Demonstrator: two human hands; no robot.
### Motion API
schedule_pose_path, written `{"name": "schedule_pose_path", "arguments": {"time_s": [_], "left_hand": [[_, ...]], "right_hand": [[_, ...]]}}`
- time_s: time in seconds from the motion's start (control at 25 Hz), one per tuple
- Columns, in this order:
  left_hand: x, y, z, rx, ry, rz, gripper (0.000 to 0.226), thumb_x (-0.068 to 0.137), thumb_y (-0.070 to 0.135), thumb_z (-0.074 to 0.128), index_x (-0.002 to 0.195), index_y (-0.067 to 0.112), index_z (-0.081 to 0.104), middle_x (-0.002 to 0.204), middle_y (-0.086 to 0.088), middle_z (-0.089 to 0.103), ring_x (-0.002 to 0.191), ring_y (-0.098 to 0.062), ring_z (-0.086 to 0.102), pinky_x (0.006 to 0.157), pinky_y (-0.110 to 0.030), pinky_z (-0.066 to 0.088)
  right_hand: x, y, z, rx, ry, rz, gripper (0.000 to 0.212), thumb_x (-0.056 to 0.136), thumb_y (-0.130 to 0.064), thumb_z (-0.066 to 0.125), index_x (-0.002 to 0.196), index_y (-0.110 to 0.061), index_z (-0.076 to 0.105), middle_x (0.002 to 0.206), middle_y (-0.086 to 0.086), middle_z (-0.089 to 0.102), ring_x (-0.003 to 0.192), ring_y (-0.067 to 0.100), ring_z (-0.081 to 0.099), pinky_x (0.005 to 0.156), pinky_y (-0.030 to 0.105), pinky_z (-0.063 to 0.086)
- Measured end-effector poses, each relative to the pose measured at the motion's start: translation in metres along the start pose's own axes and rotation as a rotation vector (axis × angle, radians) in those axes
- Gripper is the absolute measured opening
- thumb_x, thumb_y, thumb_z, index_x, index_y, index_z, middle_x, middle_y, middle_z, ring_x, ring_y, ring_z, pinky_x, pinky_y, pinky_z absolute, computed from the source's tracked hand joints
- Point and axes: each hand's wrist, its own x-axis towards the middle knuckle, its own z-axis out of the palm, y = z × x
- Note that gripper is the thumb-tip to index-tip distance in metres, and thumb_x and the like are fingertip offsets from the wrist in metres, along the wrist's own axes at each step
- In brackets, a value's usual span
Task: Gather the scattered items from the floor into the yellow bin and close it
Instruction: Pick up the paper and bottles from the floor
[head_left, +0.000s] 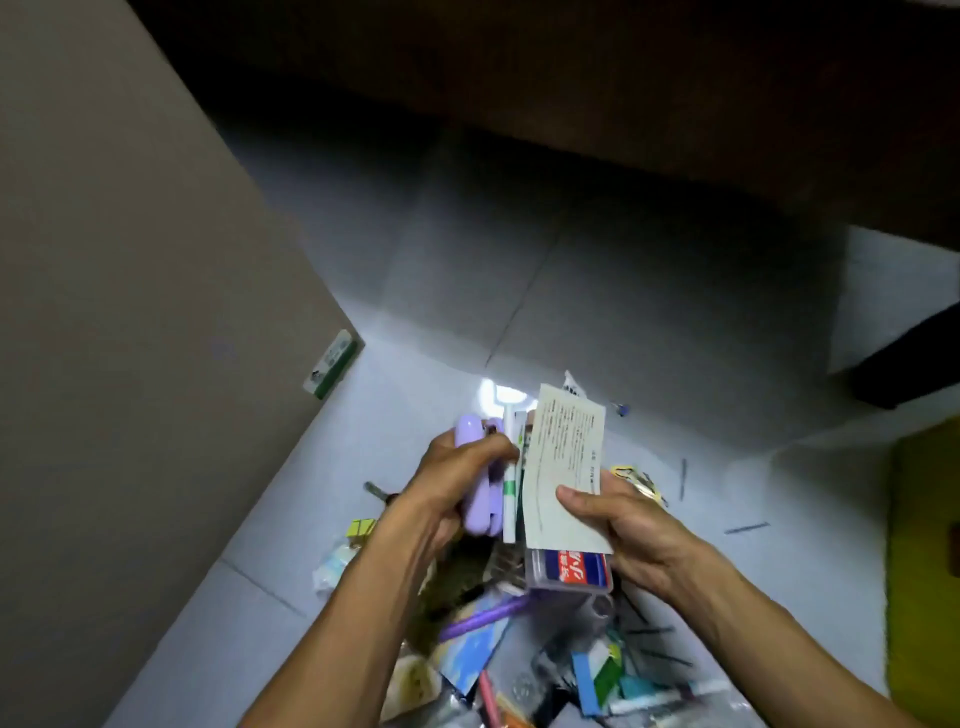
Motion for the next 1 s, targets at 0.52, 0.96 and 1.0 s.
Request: {"name": "schedule_pose_path", "arguments": {"time_s": [0.52,0.96,1.0], "left_hand": [[-0.156,-0.011,0.378,-0.083,-0.549,-0.159,0.032,0.086,0.016,0.067,0.114,0.001,0.063,0.112,-0.015,0.071,0.106,-0.030,0.067,0.094,-0.043,0.054],[-0.099,-0.090,0.387,1.789,-0.522,0.997,0.058,0.101,0.045,0.033,0.152,0.019,0.024,0.163,0.001,0.012,0.150,-0.019,-0.007,0.115,-0.062,0.000],[-0.097,-0.090,0.390,1.824,-0.481,0.993,0.060,0.102,0.045,0.029,0.154,0.017,0.019,0.163,0.000,0.009,0.150,-0.019,-0.009,0.115,-0.062,-0.003]], "right_hand": [[-0.341,-0.081,-0.205,0.120,0.470,-0.462,0.052,0.077,-0.004,0.072,0.127,-0.012,0.059,0.119,0.018,0.068,0.106,0.038,0.067,0.078,0.045,0.059],[-0.268,-0.039,-0.290,-1.070,1.003,-0.294,0.078,0.093,-0.029,0.060,0.155,-0.025,0.013,0.165,0.001,0.004,0.151,0.023,0.003,0.119,0.041,0.015],[-0.265,-0.039,-0.293,-1.143,0.964,-0.282,0.077,0.094,-0.028,0.058,0.155,-0.027,0.011,0.165,0.000,-0.001,0.151,0.023,-0.004,0.120,0.040,0.009]]}}
